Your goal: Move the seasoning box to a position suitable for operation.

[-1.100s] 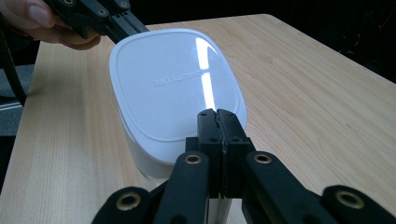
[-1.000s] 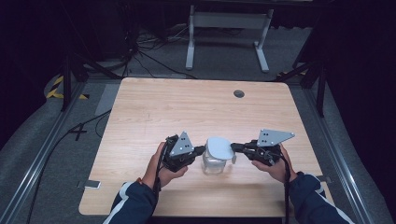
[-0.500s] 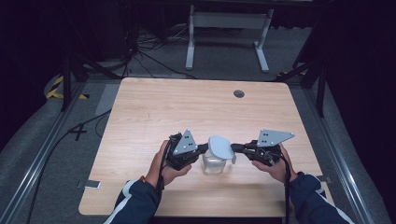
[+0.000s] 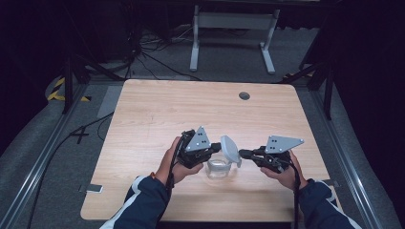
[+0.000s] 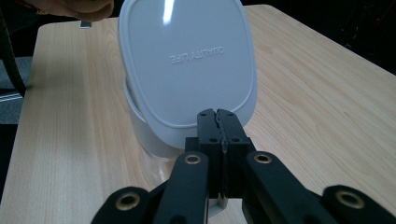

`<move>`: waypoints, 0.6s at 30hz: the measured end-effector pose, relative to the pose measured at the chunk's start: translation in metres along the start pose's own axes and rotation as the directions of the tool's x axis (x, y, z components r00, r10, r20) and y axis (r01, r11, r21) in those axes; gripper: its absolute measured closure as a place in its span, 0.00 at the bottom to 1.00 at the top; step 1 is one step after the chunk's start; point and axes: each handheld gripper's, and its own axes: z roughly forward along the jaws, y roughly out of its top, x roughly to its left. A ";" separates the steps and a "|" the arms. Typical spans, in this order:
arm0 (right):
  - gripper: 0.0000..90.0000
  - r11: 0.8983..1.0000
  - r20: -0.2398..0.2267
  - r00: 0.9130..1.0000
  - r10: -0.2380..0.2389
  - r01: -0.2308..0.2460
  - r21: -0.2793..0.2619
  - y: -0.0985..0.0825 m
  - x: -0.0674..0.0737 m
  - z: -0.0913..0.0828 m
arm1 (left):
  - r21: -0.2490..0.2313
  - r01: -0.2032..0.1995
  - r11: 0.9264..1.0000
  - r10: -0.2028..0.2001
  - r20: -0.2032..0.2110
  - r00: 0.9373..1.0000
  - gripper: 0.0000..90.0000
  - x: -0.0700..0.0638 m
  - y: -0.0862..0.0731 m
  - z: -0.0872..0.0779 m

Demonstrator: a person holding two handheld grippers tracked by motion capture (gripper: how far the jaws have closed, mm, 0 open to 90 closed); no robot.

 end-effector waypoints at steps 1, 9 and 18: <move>1.00 1.000 0.003 1.000 0.000 0.000 -0.001 -0.001 0.000 -0.001 | 0.000 -0.012 1.000 0.012 0.001 1.000 1.00 0.000 0.002 0.001; 1.00 1.000 0.028 0.999 0.017 -0.017 0.010 -0.007 0.001 -0.012 | 0.006 -0.055 0.998 0.055 0.034 0.998 1.00 0.000 0.017 0.008; 1.00 0.999 0.072 0.996 0.045 -0.046 0.011 -0.018 0.002 -0.030 | 0.006 -0.071 0.997 0.070 0.077 0.995 1.00 0.000 0.027 0.025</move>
